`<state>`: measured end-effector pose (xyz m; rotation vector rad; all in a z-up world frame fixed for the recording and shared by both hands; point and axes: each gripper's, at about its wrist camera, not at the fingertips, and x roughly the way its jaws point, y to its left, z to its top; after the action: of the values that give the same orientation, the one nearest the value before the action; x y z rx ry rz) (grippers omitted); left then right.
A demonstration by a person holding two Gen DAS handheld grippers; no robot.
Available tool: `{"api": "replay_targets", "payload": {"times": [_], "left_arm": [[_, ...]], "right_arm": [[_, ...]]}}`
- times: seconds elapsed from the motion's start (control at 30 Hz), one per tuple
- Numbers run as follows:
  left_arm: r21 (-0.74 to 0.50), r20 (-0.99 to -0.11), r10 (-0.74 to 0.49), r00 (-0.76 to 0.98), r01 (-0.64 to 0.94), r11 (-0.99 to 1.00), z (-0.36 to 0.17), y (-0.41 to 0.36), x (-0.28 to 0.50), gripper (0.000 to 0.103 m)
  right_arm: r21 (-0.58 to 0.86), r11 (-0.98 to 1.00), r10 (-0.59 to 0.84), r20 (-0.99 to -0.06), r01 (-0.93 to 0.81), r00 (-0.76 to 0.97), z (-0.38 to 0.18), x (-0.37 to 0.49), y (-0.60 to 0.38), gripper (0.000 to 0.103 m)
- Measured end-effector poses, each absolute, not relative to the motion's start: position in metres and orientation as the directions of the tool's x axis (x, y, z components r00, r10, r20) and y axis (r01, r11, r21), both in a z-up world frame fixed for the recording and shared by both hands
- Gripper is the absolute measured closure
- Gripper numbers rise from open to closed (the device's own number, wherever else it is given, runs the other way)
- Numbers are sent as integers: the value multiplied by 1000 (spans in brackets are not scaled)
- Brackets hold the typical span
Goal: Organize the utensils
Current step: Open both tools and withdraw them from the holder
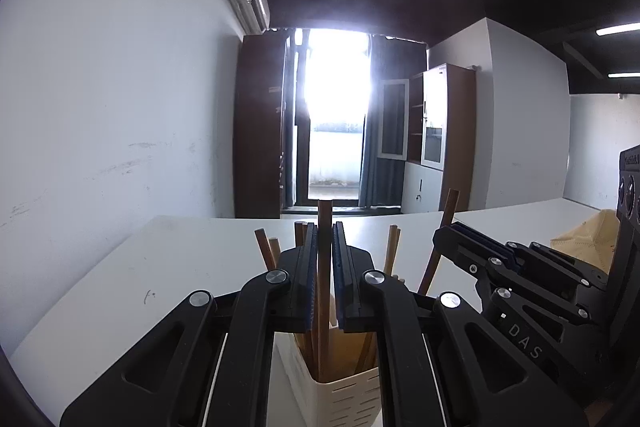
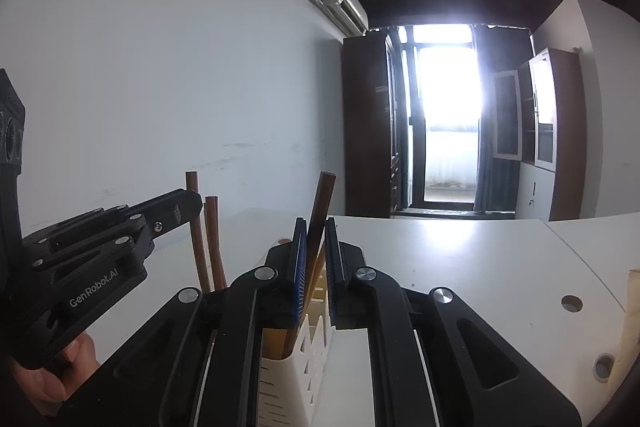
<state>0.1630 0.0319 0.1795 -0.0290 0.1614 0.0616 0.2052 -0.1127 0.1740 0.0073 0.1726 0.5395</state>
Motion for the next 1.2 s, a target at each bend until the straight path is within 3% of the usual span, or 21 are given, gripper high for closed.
{"api": "replay_targets", "payload": {"times": [0.13, 0.17, 0.2, 0.23, 0.7, 0.87, 1.2], "left_arm": [[-28, -176, 49, 983, -55, 998, 179, 35, 164, 96], [-29, -183, 46, 982, -52, 998, 178, 35, 164, 90], [-29, -186, 48, 981, -55, 998, 180, 36, 165, 87], [-29, -185, 51, 981, -57, 998, 181, 36, 164, 85], [-17, -176, 53, 983, -57, 998, 184, 37, 156, 83], [-8, -180, 50, 982, -53, 999, 184, 35, 148, 72], [6, -208, 58, 976, -58, 998, 177, 38, 129, 52]], "right_arm": [[56, 856, 515, -174, -513, 840, 173, 205, -114, 92], [52, 858, 512, -176, -511, 841, 172, 205, -114, 90], [45, 865, 499, -179, -499, 848, 173, 205, -115, 78], [41, 875, 481, -180, -482, 858, 175, 206, -117, 76], [85, 884, 467, -177, -459, 866, 180, 208, -134, 75], [71, 882, 472, -182, -467, 863, 180, 205, -128, 74], [32, 882, 467, -198, -471, 862, 172, 188, -129, 62]]}}
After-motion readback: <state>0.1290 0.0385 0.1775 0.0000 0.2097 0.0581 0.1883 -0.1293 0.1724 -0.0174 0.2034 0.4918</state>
